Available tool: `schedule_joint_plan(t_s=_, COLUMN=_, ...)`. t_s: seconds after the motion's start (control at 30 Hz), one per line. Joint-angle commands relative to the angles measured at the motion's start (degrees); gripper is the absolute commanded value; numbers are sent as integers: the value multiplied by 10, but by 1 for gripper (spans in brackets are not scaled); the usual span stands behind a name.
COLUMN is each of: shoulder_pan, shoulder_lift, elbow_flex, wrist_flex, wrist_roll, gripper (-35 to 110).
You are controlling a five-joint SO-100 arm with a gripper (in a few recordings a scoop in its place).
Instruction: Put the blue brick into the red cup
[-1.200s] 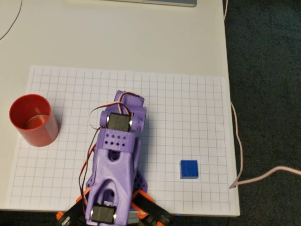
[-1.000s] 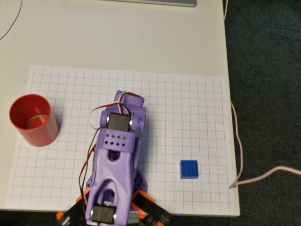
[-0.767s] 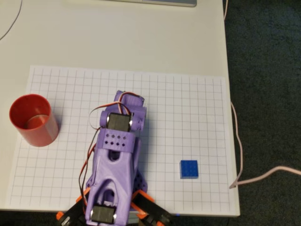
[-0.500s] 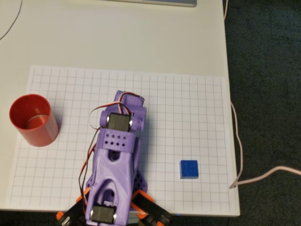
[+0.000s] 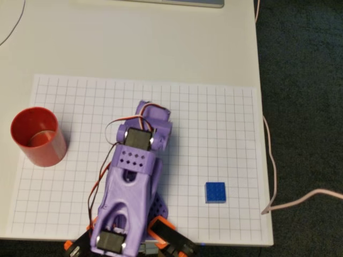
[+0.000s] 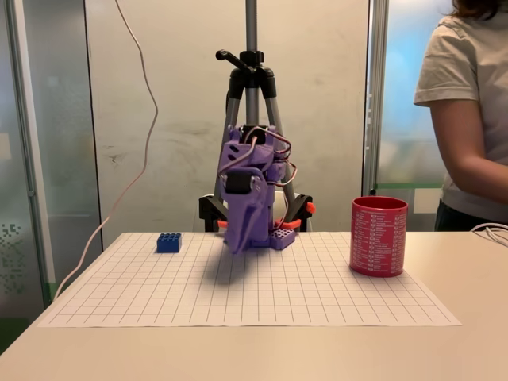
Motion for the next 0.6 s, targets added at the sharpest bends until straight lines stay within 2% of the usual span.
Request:
schedule_joint_plan(t_s=0.0, shoulder_pan=61, shoulder_lift=-67, elbow_flex=-143, wrist_flex=-36, wrist_roll=10, gripper=0)
schedule_joint_plan(t_s=0.1, shoulder_pan=90, shoulder_lift=-199, elbow_flex=-294, wrist_flex=-16, wrist_roll=18, gripper=0)
schedule_joint_plan(t_s=0.27, shoulder_pan=156, shoulder_lift=-380, elbow_flex=-527, wrist_flex=86, wrist_roll=44, gripper=0)
schedule_joint_plan(t_s=0.4, shoulder_pan=262, shoulder_lift=-481, elbow_flex=-618, wrist_flex=134, wrist_roll=89, gripper=0)
schedule_joint_plan(t_s=0.57, shoulder_pan=375, shoulder_lift=-580, elbow_flex=-655, wrist_flex=154, wrist_roll=161, gripper=0)
